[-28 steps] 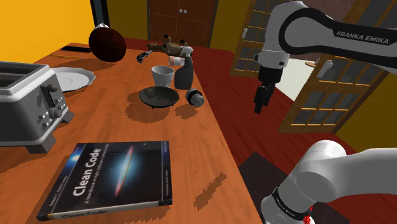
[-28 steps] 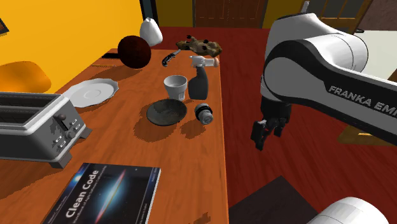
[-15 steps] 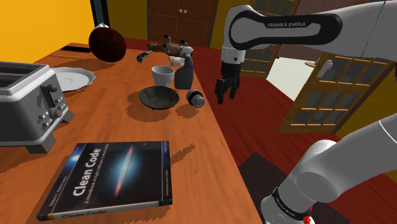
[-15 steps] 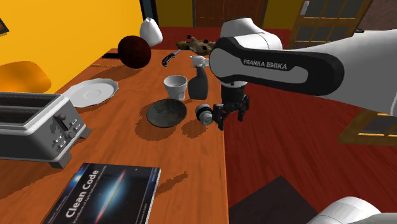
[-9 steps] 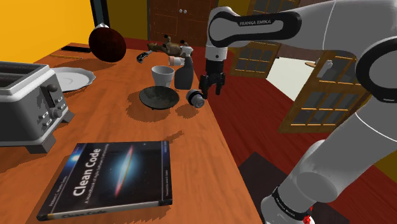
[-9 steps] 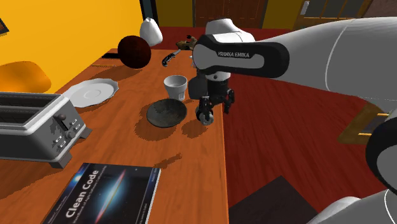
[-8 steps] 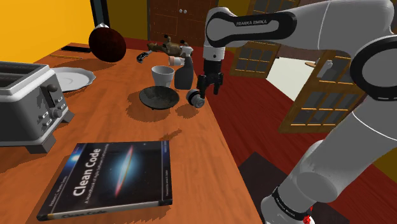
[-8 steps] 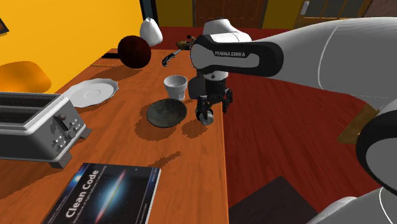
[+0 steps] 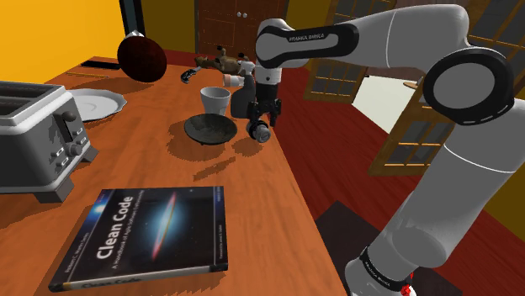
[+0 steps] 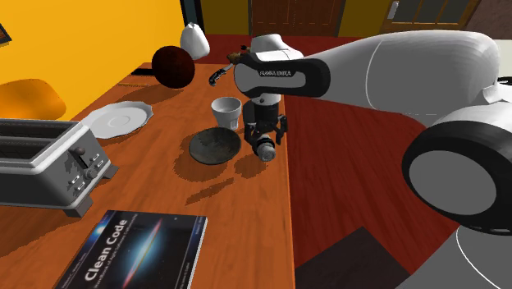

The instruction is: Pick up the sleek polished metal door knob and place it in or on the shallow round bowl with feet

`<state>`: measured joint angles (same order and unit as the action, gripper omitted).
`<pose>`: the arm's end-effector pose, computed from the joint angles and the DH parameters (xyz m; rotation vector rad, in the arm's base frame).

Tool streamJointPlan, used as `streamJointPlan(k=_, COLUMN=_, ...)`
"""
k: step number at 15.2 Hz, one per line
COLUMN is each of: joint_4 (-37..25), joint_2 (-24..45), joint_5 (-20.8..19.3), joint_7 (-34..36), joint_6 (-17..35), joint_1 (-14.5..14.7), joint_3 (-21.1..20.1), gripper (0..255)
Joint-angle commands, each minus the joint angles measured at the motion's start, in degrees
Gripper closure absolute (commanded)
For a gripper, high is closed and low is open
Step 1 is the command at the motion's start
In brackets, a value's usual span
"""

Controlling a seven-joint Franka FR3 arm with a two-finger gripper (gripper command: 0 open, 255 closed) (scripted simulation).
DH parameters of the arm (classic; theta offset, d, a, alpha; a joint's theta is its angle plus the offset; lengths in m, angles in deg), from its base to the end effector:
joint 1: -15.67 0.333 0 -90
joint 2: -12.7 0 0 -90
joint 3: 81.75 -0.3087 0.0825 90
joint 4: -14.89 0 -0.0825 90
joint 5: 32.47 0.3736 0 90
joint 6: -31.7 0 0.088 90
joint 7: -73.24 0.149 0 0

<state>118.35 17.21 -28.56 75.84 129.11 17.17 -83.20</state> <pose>0.5455 0.0372 0.4352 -3.0685 0.0136 0.2883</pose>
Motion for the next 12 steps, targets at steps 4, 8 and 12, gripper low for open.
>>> streamJointPlan(k=4, joint_4=3.57, joint_2=-0.09, joint_5=0.09, joint_7=0.01, joint_6=3.53, joint_1=0.13, joint_3=-0.11, gripper=0)
streamJointPlan(k=8, joint_4=3.56, joint_2=-0.08, joint_5=0.09, joint_7=0.01, joint_6=3.53, joint_1=0.13, joint_3=-0.11, gripper=0)
streamJointPlan(k=12, joint_4=3.56, joint_2=-0.08, joint_5=0.09, joint_7=0.01, joint_6=3.52, joint_1=0.13, joint_3=-0.11, gripper=255)
